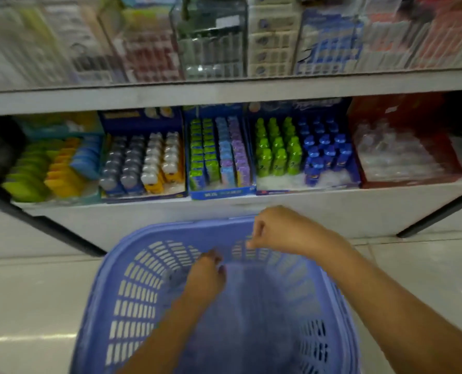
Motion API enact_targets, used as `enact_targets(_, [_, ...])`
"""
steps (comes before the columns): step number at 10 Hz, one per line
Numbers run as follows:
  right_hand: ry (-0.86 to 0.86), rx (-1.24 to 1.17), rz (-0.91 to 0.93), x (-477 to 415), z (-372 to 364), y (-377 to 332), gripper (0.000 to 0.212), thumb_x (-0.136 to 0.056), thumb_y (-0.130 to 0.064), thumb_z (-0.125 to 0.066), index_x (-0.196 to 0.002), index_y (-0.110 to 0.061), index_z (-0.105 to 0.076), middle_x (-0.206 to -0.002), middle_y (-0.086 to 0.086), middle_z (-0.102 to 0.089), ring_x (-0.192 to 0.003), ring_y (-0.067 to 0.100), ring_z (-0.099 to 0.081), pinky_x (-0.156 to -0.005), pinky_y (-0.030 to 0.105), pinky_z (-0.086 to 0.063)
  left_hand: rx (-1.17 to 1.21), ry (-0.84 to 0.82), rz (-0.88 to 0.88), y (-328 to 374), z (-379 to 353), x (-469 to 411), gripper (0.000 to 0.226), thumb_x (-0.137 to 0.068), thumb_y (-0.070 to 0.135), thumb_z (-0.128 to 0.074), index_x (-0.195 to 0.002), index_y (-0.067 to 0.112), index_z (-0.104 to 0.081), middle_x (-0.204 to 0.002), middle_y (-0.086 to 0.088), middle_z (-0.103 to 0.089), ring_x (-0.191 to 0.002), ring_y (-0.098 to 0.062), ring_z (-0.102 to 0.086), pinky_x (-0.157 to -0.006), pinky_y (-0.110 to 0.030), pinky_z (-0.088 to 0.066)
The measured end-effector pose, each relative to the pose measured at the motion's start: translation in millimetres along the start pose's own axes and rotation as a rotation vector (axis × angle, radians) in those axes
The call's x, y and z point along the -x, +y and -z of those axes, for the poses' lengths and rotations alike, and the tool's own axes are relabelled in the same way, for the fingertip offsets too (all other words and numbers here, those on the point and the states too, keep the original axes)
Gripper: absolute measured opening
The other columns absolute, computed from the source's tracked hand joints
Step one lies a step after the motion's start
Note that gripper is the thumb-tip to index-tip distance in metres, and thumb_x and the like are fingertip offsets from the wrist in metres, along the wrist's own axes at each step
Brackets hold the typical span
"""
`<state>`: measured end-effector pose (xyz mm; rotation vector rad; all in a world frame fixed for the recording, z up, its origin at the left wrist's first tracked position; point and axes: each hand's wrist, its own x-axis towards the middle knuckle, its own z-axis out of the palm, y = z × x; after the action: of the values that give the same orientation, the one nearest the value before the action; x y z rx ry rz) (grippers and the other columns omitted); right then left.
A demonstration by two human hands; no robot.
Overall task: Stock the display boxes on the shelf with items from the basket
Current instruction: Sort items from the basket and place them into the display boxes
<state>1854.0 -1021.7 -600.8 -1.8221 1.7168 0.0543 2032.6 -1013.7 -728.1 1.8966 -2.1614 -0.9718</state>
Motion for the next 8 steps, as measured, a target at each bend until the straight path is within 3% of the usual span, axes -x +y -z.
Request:
enact_targets(1, [-0.115,-0.068,0.018,-41.4,-86.8,-24.5,0.032,-0.085,-0.028,-0.065,-0.113,-0.012,-0.065,-0.117,0.009,-0.065,-0.109,0.025,-0.059,-0.087,0.029,-0.043,-0.042,0.019,0.214,-58.4,0.8,3.6,0.033,-0.092,0.008,-0.045,-0.124,0.002,-0.053,-0.127,-0.012,-0.058,-0.12,-0.023,-0.052,-0.097,-0.026,-0.033])
enact_targets(2, [-0.094,-0.102,0.006,-77.6,-158.1,-40.0,0.039,-0.092,-0.014,-0.053,-0.131,-0.008,-0.051,-0.134,0.014,-0.052,-0.123,0.029,-0.049,-0.101,0.034,-0.036,0.208,0.297,0.305,-83.9,-5.2,3.1,0.026,-0.082,-0.011,-0.046,-0.098,-0.009,-0.067,-0.097,-0.022,-0.069,-0.089,-0.029,-0.069,-0.068,-0.03,-0.049])
enact_targets(3, [-0.075,-0.149,0.036,-94.8,-206.4,-55.6,0.043,-0.093,-0.003,-0.04,-0.135,-0.007,-0.045,-0.139,0.013,-0.046,-0.128,0.027,-0.045,-0.106,0.033,-0.031,0.497,0.141,0.713,-96.9,-22.4,13.8,0.032,-0.09,0.008,-0.055,-0.118,-0.005,-0.056,-0.117,-0.021,-0.062,-0.108,-0.031,-0.061,-0.081,-0.031,-0.047])
enact_targets(4, [-0.068,-0.085,0.071,-112.2,-241.7,-62.3,0.053,-0.093,-0.002,-0.039,-0.144,-0.013,-0.032,-0.151,0.007,-0.031,-0.136,0.024,-0.033,-0.113,0.034,-0.027,0.714,0.228,0.737,-109.3,-33.6,10.5,0.043,-0.089,0.009,-0.06,-0.13,0.003,-0.047,-0.125,-0.017,-0.056,-0.115,-0.029,-0.056,-0.085,-0.026,-0.04])
enact_targets(5, [-0.051,0.022,0.024,-127.8,-260.9,-55.4,0.049,-0.098,-0.009,-0.034,-0.146,-0.012,-0.027,-0.154,0.005,-0.024,-0.139,0.022,-0.025,-0.114,0.035,-0.026,0.804,0.321,0.771,-114.7,-34.9,-4.7,0.041,-0.089,0.011,-0.062,-0.127,0.002,-0.049,-0.119,-0.017,-0.057,-0.109,-0.028,-0.057,-0.083,-0.025,-0.038])
enact_targets(6, [0.023,0.085,-0.01,-137.6,-268.2,-48.5,0.044,-0.099,-0.015,-0.031,-0.143,-0.01,-0.029,-0.151,0.008,-0.028,-0.138,0.022,-0.026,-0.112,0.035,-0.028,0.816,0.384,0.772,-113.5,-37.4,-24.9,0.033,-0.085,0.002,-0.065,-0.115,-0.009,-0.058,-0.111,-0.026,-0.063,-0.106,-0.036,-0.06,-0.087,-0.034,-0.043])
enact_targets(7, [0.06,0.107,-0.005,-142.7,-268.9,-46.9,0.04,-0.099,-0.019,-0.034,-0.138,-0.012,-0.036,-0.146,0.011,-0.036,-0.134,0.024,-0.033,-0.109,0.037,-0.031,0.742,0.294,0.776,-111.9,-41.2,-33.4,0.031,-0.088,0.007,-0.062,-0.117,-0.006,-0.059,-0.113,-0.026,-0.063,-0.11,-0.037,-0.058,-0.099,-0.04,-0.042])
enact_targets(8, [-0.003,0.115,-0.035,-143.1,-261.5,-44.7,0.037,-0.098,-0.022,-0.037,-0.135,-0.015,-0.04,-0.135,0.015,-0.047,-0.124,0.031,-0.045,-0.1,0.041,-0.04,0.631,0.248,0.742,-113.2,-44.4,-35.2,0.02,-0.088,0.005,-0.06,-0.103,-0.008,-0.065,-0.104,-0.028,-0.066,-0.103,-0.038,-0.061,-0.09,-0.041,-0.042])
